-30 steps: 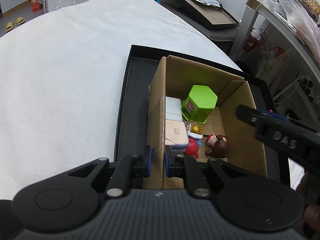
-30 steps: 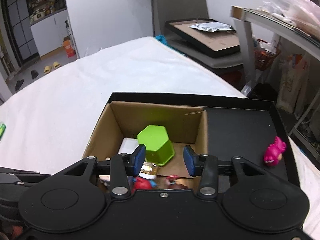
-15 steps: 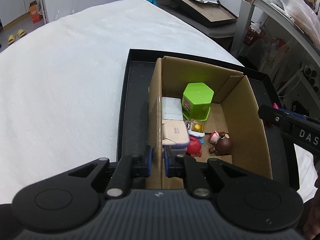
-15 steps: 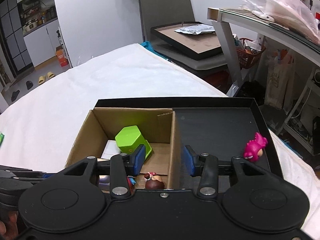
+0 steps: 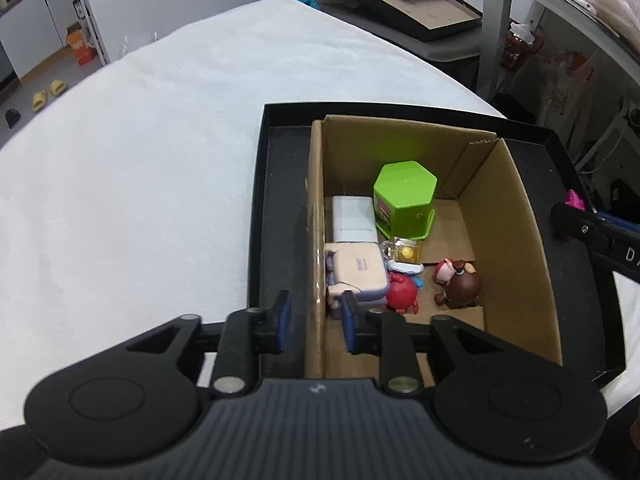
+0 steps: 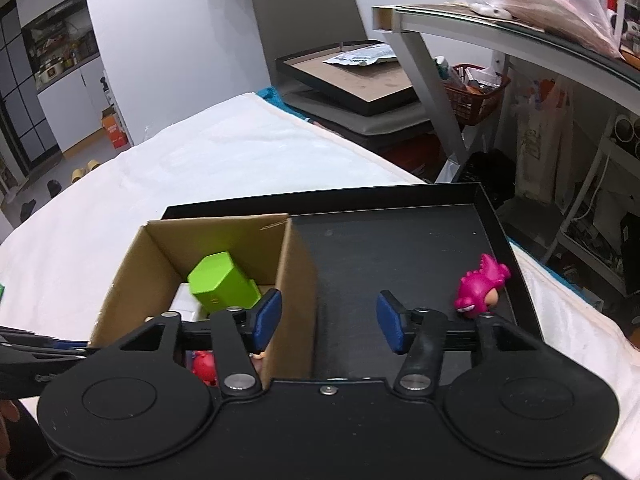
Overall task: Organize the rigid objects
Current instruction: 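Move the right tool to the pink dinosaur figure and grasp it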
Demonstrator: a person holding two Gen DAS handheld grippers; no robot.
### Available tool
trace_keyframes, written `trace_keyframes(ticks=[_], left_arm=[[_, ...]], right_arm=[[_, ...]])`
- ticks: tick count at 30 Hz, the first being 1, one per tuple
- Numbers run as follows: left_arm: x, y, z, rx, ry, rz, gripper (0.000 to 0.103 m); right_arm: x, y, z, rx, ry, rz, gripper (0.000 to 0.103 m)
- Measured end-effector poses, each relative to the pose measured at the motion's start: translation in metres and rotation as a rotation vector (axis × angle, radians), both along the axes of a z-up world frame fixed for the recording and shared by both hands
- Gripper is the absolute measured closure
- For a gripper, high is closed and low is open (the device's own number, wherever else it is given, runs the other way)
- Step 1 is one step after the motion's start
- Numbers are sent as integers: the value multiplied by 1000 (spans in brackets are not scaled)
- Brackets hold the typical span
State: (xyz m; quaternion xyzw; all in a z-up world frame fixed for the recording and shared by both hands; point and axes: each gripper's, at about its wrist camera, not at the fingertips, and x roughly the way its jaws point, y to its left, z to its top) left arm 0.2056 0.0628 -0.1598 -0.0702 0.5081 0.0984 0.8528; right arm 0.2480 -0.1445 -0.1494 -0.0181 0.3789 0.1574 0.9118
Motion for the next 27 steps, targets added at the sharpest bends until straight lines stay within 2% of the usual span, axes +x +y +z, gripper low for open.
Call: trace_keyframes(ticks=[2, 5, 17, 21, 27], left_arm=[[1, -3, 0, 27, 0, -1, 61], [2, -5, 0, 55, 7, -3, 57], [15, -14, -2, 132, 42, 15, 52], [22, -19, -4, 165, 49, 22, 52], [34, -23, -10, 214, 60, 26, 51]], right_arm=[[3, -6, -4, 8, -3, -15, 39], [7, -13, -11, 21, -18, -32, 35], [27, -51, -44, 155, 28, -205, 34], [36, -58, -54, 144, 35, -237, 34], [52, -73, -74, 160, 107, -316, 32]])
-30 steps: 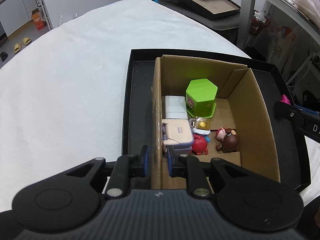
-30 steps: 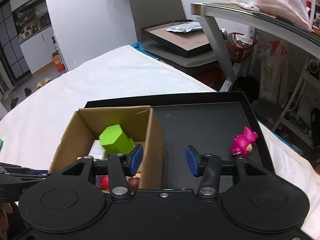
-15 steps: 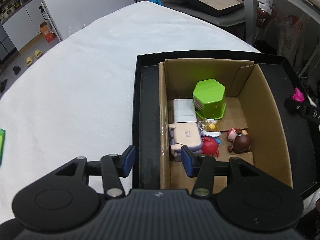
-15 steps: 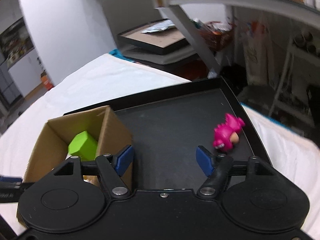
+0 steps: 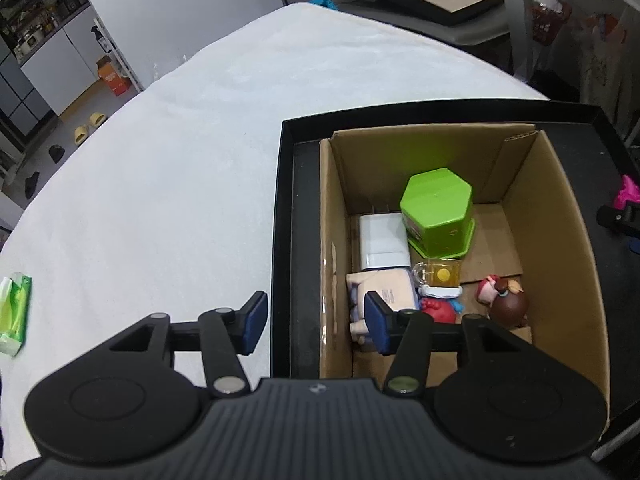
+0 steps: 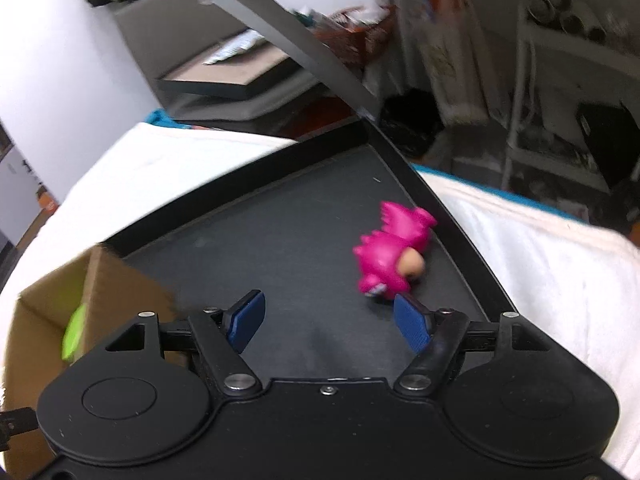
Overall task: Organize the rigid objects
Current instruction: 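Move the right tool to the pink dinosaur figure and grasp it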
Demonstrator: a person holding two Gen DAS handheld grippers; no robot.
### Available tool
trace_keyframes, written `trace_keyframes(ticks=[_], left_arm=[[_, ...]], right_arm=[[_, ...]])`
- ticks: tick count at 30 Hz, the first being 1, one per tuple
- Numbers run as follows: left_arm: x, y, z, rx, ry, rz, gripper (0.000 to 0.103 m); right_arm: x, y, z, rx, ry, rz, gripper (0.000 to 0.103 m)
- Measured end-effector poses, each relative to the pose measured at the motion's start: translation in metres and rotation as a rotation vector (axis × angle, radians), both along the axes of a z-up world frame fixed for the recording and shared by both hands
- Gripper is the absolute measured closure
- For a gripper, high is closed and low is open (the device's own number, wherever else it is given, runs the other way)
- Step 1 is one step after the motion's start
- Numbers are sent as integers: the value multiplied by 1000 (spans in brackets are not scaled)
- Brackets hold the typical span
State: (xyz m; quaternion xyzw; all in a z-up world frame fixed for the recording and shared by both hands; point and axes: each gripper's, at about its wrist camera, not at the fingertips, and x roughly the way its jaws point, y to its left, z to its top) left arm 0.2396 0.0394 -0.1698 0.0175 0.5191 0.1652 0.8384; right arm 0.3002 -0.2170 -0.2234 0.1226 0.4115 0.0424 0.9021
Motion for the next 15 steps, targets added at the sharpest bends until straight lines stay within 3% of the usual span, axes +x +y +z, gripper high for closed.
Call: trace_keyframes(ticks=[5, 10, 15], left_arm=[[9, -7, -6, 30, 27, -10, 51], [14, -12, -7, 67, 44, -15, 51], [16, -16, -6, 93, 52, -8, 51]], right_arm=[[12, -16, -17, 101, 60, -56, 31], [21, -21, -19, 119, 17, -83, 22], [28, -23, -21, 135, -5, -86, 22]])
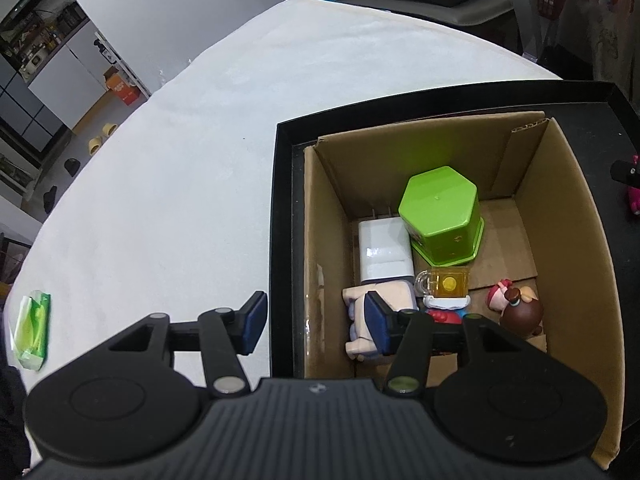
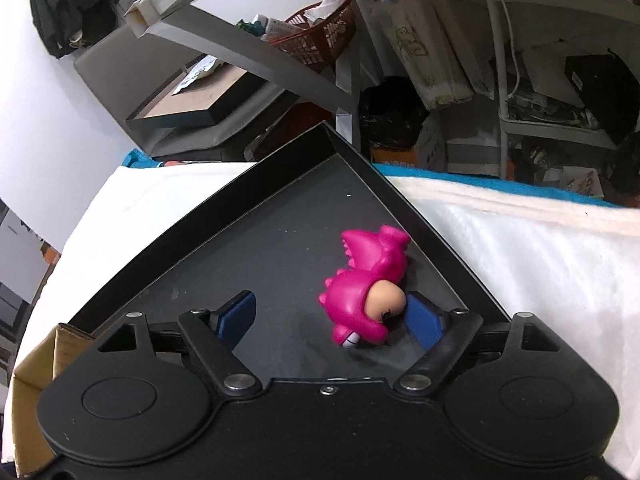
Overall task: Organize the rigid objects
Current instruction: 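Move the right tool to the pink dinosaur figure and grasp it, then carry the pink dinosaur with the right tool and lower it into the box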
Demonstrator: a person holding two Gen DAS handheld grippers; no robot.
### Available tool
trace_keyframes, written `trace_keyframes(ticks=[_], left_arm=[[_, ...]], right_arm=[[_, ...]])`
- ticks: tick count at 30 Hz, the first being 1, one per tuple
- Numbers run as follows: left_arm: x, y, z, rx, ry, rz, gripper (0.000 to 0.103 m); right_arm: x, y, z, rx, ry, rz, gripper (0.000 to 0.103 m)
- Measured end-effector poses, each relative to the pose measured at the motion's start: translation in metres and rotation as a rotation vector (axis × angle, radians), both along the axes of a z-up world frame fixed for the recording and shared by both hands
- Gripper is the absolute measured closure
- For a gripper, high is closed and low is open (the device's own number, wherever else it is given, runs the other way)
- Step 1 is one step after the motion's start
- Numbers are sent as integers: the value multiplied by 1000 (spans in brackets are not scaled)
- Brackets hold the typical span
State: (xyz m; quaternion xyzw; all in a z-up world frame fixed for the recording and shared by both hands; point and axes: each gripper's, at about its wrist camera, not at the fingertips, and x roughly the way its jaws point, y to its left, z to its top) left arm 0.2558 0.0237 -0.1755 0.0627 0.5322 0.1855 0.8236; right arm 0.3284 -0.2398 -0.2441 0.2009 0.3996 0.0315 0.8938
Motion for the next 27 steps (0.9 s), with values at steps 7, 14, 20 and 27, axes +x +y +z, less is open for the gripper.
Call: trace_keyframes(ticks=[7, 14, 20, 27], left_arm=[[-4, 5, 6, -3, -12, 30, 51], [-16, 11, 10, -19, -38, 39, 51], [-24, 11, 14, -34, -66, 25, 51], [-33, 18, 18, -81, -103, 28, 51]], right_arm=[[-1, 0, 1, -57, -20, 35, 62], [-9, 0, 10, -48, -30, 58, 62], [-21, -1, 19, -57, -39, 66, 62], [-40, -1, 36, -68, -68, 93, 62]])
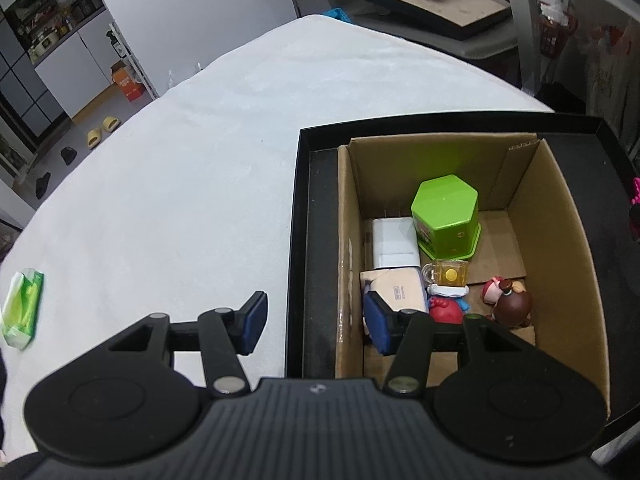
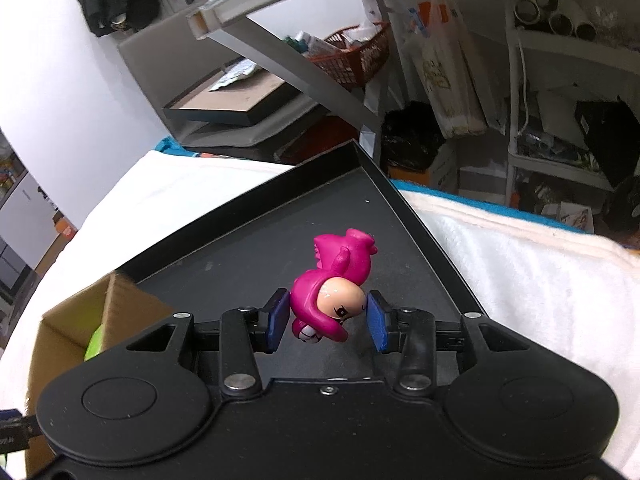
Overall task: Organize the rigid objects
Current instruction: 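Carry the pink dinosaur with the right tool and lower it into the box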
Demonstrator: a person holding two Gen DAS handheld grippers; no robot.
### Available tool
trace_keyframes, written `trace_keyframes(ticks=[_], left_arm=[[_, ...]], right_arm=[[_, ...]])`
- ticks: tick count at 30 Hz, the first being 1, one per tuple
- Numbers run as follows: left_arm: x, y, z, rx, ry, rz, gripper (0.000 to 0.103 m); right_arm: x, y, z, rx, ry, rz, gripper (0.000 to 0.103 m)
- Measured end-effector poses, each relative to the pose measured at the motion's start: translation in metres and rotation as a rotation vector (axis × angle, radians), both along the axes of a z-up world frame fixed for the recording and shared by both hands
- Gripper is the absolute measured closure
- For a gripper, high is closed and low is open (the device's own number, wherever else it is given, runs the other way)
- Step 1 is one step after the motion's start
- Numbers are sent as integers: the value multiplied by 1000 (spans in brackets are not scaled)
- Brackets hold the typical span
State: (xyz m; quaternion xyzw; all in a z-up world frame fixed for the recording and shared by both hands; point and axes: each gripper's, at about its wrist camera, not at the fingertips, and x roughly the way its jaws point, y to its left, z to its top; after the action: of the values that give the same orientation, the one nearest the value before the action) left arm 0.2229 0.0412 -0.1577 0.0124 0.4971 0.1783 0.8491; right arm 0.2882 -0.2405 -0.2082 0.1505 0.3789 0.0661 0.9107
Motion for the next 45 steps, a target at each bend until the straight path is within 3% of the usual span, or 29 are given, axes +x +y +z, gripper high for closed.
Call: trace_keyframes(ticks=[21, 37, 45], left_arm=[[-23, 17, 9, -121, -78, -15, 51], [-33, 29, 7, -230, -84, -56, 55], [-34, 40, 4, -297, -92, -43, 58]], right_arm=[[-51, 32, 55, -69, -99, 87, 62], [-73, 91, 87, -124, -144, 212, 62], [-82, 120, 90, -146, -127, 280, 62]])
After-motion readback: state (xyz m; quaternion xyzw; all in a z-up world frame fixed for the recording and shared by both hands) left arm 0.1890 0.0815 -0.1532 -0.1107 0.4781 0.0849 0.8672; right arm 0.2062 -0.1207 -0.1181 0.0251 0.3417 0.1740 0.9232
